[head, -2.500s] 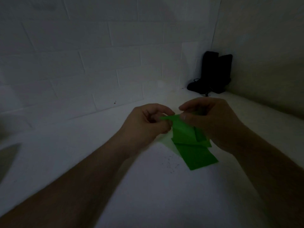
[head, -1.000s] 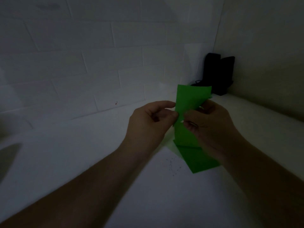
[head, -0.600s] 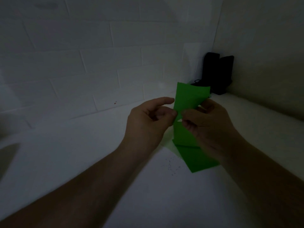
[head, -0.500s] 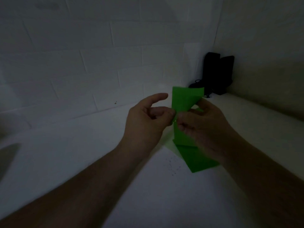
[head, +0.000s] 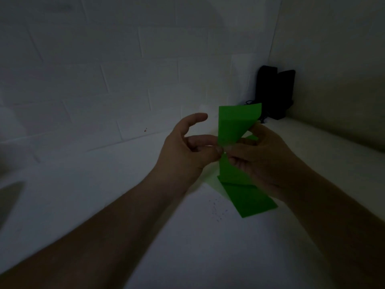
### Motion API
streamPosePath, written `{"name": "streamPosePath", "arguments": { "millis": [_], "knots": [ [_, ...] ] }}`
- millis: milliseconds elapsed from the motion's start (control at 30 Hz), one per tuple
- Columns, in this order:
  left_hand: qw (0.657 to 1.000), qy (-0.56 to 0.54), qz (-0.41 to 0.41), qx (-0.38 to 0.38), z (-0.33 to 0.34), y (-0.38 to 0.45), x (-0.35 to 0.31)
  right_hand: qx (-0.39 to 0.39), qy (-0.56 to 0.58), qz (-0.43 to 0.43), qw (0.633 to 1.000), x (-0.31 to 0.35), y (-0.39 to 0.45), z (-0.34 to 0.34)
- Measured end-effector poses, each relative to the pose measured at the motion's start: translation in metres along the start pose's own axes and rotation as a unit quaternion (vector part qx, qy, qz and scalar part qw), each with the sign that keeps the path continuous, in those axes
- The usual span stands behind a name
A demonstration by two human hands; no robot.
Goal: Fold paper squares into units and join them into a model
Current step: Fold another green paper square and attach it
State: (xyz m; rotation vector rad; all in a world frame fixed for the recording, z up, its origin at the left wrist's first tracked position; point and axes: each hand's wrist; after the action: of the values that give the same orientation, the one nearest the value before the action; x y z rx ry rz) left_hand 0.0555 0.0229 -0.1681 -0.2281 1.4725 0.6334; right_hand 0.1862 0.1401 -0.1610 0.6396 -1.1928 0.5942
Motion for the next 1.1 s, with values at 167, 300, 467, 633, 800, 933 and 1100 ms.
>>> {"name": "streamPosePath", "arguments": {
  "millis": [167,300,467,633,800,933,1100],
  "knots": [
    [1.0,0.011,-0.015,-0.016,-0.0017,0.0002,-0.0008,-0.008,-0.003,-0.003,1.0,0.0035,0.0008,-0.0033],
    [0.999,0.019,-0.013,-0.023,-0.0005,0.0,-0.0023,-0.008,0.024,-0.005,1.0,0.0042,0.0018,-0.0041],
    [0.999,0.034,-0.01,-0.032,0.0006,-0.0004,-0.0018,-0.009,0.03,0.0,1.0,0.0055,0.0017,-0.0043],
    [0.999,0.041,-0.008,-0.034,-0.0002,0.0002,-0.0008,-0.025,0.042,-0.009,0.999,0.0084,0.0015,-0.0054],
    [0.998,0.049,-0.01,-0.03,-0.0012,-0.0007,-0.0004,-0.043,0.038,-0.017,0.998,0.0087,0.0042,-0.007],
    [0.998,0.067,0.0,-0.009,-0.0017,-0.0017,-0.0004,-0.035,0.051,-0.017,0.998,0.0079,0.0047,-0.0065],
    [0.993,0.114,0.027,0.0,0.0011,-0.005,-0.0009,-0.028,0.06,-0.021,0.998,0.0079,0.0063,-0.0088]
  ]
}}
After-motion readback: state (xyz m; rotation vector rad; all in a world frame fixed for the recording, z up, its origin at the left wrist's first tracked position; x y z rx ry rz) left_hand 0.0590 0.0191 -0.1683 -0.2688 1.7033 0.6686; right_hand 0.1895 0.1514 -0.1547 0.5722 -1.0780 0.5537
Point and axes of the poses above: each hand's wrist, its own y-axis towards the middle knuckle, its own z-axis out of the palm, x = y × z, and after that the axes turned 3 degrees about -z, right-handed
